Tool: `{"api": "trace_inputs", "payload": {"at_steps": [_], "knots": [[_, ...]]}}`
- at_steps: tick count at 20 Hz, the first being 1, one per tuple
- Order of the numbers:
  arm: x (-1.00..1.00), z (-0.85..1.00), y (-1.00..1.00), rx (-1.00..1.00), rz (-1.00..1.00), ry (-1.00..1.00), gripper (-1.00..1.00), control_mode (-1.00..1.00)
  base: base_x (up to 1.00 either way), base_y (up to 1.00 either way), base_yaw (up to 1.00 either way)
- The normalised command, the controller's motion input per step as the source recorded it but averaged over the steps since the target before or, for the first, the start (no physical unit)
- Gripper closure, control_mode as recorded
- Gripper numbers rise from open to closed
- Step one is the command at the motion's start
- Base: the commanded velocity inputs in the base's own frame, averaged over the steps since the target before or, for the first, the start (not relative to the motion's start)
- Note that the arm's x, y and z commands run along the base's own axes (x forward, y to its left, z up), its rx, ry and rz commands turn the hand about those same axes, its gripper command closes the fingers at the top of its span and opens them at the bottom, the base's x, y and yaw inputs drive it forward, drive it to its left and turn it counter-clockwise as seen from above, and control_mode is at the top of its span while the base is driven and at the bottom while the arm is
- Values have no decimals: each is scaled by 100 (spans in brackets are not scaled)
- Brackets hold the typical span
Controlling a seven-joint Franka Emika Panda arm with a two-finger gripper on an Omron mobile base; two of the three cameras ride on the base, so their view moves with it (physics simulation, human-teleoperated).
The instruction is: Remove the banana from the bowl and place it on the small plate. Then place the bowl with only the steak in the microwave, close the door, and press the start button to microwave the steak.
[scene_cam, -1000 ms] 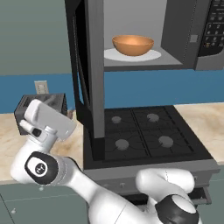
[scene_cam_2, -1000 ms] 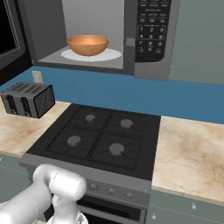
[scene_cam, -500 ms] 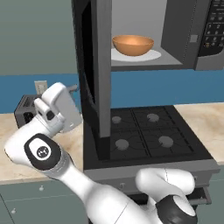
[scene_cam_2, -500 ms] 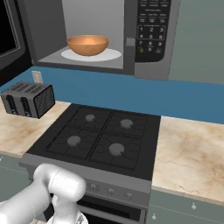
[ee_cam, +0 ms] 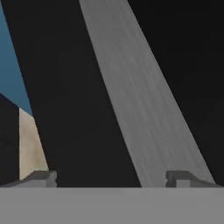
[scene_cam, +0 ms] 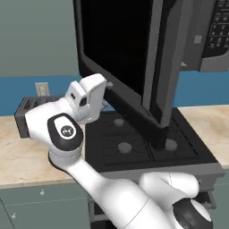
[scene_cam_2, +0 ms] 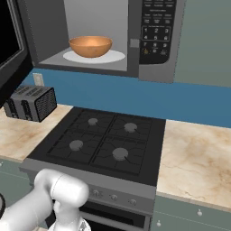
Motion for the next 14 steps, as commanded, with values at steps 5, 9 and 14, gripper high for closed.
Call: {"api": "trace_inputs", "payload": {"at_steps": [5,9,14], "knots": [[21,0,-96,30,6,0,-100,-100,0,0,0],[44,0,-72,21,11,0,-100,-100,0,0,0],[50,0,-44,8,26,0,-100,-100,0,0,0]]}}
